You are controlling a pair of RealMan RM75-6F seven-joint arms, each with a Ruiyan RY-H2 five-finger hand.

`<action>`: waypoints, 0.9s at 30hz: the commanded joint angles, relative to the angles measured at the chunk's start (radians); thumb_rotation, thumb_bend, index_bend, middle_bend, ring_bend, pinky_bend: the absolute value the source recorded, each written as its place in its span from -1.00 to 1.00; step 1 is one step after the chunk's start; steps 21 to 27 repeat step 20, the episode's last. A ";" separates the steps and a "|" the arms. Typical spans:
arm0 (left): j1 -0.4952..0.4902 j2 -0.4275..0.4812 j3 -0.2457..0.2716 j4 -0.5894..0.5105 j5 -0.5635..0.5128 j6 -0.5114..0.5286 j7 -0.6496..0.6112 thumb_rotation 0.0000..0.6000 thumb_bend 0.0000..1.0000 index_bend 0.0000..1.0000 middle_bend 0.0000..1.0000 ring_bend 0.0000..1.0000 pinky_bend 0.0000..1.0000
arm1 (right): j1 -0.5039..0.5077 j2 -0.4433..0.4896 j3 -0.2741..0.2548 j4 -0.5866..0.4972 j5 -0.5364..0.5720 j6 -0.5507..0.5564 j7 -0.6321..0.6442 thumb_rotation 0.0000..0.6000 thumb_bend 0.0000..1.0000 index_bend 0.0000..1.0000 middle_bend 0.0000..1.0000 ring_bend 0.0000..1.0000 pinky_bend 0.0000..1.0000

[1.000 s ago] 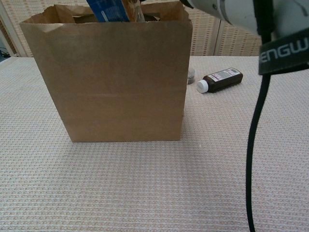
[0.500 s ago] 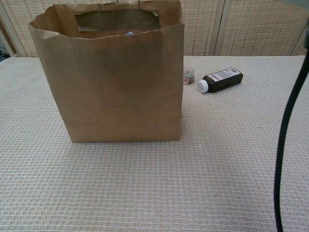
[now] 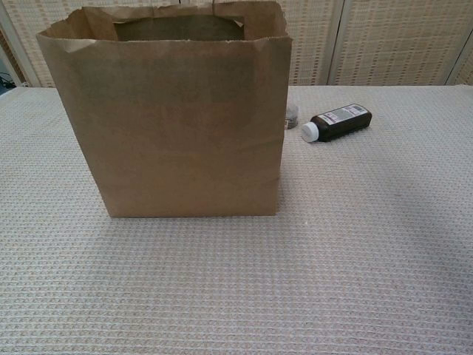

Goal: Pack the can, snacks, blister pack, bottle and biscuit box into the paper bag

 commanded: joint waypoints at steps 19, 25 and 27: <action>0.026 -0.065 -0.023 0.078 0.090 0.122 -0.071 1.00 -0.20 -1.00 -1.00 -1.00 -0.98 | -0.475 -0.066 -0.385 0.495 -0.551 0.301 0.096 1.00 -0.60 -1.00 -1.00 -1.00 -0.94; 0.024 -0.065 -0.022 0.077 0.091 0.118 -0.066 1.00 -0.20 -1.00 -1.00 -1.00 -0.98 | -0.474 -0.070 -0.380 0.503 -0.551 0.293 0.098 1.00 -0.60 -1.00 -1.00 -1.00 -0.94; 0.024 -0.065 -0.022 0.077 0.091 0.118 -0.066 1.00 -0.20 -1.00 -1.00 -1.00 -0.98 | -0.474 -0.070 -0.380 0.503 -0.551 0.293 0.098 1.00 -0.60 -1.00 -1.00 -1.00 -0.94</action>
